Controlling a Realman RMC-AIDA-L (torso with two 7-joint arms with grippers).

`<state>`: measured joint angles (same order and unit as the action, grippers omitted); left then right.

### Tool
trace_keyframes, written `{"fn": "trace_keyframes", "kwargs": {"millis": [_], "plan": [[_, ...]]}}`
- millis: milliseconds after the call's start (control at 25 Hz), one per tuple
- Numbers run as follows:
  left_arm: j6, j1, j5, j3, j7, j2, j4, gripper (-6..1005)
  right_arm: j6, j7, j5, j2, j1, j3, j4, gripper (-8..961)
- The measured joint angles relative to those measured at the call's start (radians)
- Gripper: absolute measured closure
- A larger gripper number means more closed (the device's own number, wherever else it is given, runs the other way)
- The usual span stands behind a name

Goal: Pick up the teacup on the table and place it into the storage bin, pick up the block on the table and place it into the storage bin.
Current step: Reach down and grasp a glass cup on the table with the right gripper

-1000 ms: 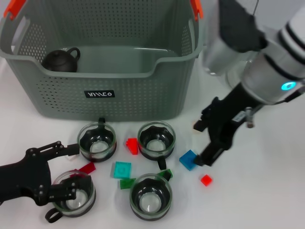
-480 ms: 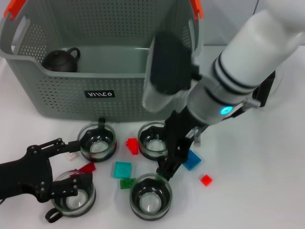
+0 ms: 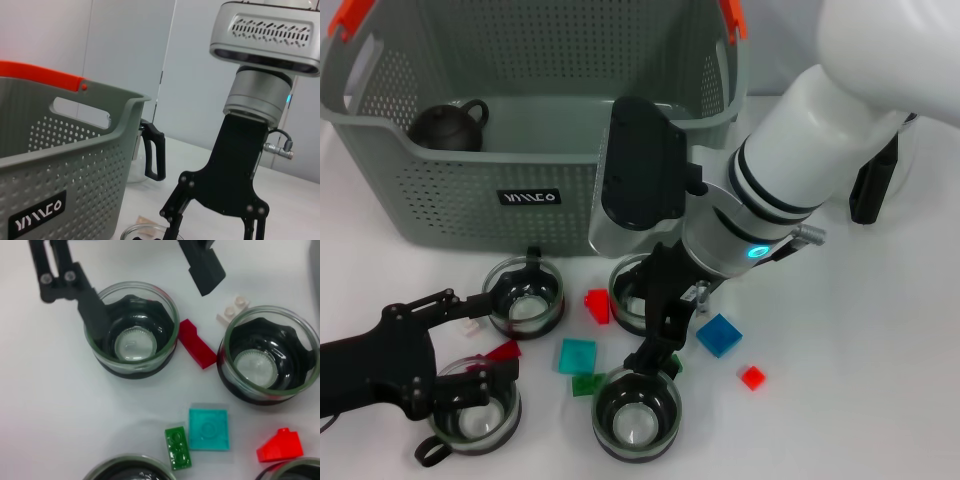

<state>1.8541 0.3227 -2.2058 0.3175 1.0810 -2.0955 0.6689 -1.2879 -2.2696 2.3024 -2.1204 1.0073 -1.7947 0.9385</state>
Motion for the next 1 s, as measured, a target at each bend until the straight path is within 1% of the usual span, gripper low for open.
{"fn": "trace_keyframes", "kwargs": {"millis": [200,560,800,1000], "plan": [[-0.001,-0.001,0.000,0.000,0.000,0.000,0.000,149,0.053,-0.048,-0.062,0.001,0.047,-0.022,-0.107,30],[-0.001,-0.004,0.000,0.000,0.000,-0.001,0.000,150,0.115,-0.115,-0.060,0.007,0.049,-0.024,-0.131,31],[-0.001,-0.004,-0.001,0.000,0.001,-0.001,0.000,150,0.124,-0.120,-0.065,0.007,0.051,-0.025,-0.146,77],[-0.001,-0.005,-0.001,0.000,0.001,-0.003,0.000,151,0.164,-0.120,-0.066,0.002,0.060,-0.025,-0.204,259]]}}
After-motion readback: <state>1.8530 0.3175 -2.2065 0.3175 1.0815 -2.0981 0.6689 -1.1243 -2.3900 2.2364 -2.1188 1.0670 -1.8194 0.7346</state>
